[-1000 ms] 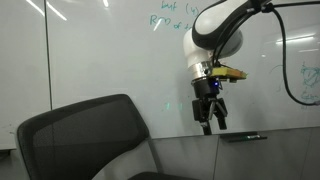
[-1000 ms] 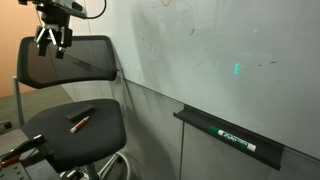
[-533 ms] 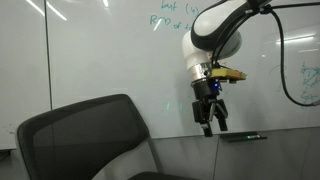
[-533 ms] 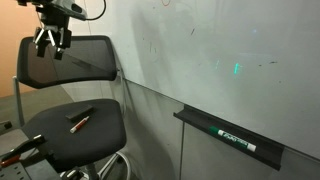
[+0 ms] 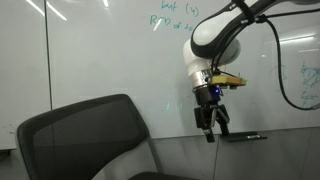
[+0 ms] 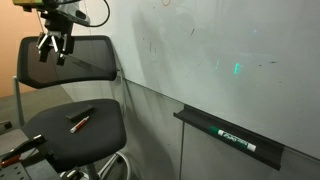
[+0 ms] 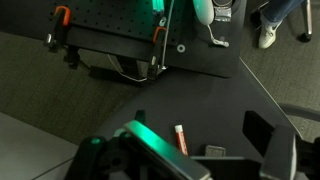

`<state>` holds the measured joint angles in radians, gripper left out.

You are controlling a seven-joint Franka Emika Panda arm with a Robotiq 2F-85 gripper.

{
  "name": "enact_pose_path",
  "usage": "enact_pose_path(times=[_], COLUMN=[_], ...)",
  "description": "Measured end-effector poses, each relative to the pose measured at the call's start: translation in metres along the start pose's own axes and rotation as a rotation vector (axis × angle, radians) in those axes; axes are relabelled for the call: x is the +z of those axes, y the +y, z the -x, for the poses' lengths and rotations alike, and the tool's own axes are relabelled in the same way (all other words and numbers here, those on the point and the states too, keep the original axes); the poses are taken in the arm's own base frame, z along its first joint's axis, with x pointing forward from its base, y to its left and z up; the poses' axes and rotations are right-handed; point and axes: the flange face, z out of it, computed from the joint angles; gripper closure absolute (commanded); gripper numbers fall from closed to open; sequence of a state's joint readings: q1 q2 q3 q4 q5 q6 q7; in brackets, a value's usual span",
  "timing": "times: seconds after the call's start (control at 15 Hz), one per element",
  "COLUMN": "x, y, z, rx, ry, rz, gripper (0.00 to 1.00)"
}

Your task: Lift the red maker from the chair and use it to write on the white board

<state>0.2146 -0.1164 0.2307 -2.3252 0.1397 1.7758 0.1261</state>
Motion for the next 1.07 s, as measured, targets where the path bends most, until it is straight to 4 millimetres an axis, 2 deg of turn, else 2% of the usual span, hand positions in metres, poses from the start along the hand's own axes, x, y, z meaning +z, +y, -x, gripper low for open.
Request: enact_pose_path(times=[0.2, 0.73, 1.07], x=[0.022, 0.1, 0.131], y=[0.011, 0.019, 0.026], z=[-0.019, -0.086, -0.13], rx=[-0.026, -0.147, -0.198], ry=[-0.032, -0.143, -0.159], rz=[-0.019, -0.071, -0.059], gripper=[0.0, 0.0, 0.0])
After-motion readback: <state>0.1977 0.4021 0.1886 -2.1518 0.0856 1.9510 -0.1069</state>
